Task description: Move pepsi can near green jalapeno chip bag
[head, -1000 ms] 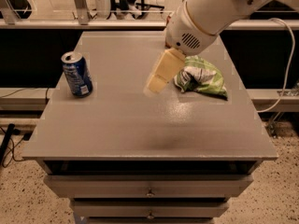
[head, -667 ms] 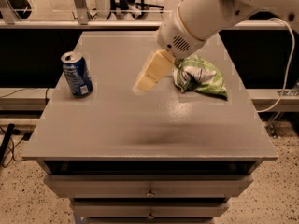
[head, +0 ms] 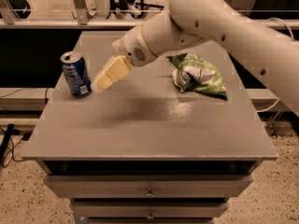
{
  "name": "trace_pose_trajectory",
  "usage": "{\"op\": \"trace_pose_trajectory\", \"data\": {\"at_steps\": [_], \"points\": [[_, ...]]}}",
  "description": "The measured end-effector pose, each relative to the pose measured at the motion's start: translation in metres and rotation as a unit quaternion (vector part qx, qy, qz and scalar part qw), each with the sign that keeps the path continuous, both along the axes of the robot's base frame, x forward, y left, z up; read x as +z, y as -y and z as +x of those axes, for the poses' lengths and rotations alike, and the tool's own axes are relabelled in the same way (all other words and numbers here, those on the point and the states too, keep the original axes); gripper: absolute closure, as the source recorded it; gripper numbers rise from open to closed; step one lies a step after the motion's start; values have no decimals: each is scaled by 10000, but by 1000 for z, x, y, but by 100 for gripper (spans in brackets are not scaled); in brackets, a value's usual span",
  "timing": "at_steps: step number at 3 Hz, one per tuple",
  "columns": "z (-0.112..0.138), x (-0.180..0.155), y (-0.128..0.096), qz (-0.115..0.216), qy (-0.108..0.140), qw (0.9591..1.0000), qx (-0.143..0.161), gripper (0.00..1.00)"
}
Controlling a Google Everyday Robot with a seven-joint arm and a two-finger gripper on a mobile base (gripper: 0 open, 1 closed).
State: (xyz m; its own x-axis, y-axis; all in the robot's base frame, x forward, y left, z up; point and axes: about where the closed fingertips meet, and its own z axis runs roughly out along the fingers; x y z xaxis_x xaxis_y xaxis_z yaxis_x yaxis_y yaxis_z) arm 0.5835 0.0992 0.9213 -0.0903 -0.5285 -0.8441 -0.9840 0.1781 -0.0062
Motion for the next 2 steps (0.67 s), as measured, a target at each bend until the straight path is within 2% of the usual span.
{"op": "trace_pose_trajectory", "data": {"at_steps": [1, 2], "points": [[11, -8, -46, 631, -145, 9976, 259, 0], [21, -12, -84, 1206, -185, 9917, 399, 0]]}}
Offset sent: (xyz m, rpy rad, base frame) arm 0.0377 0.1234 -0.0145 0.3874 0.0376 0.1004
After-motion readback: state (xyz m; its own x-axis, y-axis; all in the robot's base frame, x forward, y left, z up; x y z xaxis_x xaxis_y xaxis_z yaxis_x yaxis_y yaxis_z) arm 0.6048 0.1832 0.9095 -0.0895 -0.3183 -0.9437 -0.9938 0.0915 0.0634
